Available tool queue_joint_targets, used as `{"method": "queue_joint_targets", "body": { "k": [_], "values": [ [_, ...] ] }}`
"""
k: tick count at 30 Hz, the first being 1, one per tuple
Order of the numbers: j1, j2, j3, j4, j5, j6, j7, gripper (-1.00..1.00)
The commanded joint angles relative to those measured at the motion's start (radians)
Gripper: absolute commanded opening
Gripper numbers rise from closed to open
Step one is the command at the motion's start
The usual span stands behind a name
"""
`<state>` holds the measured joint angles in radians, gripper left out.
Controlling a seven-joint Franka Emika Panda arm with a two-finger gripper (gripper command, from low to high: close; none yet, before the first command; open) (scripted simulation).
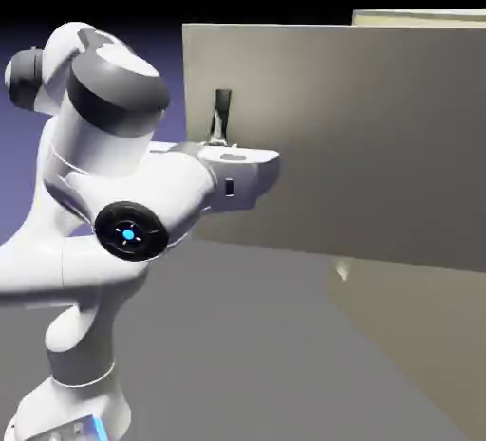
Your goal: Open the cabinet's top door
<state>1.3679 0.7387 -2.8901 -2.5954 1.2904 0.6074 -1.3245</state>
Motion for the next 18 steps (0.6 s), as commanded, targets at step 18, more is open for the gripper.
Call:
{"method": "queue_joint_targets", "body": {
  "k": [18],
  "values": [
    [0.055,-0.643,-0.003,0.584,-0.406,-0.101,-0.239,-1.00]
  ]
}}
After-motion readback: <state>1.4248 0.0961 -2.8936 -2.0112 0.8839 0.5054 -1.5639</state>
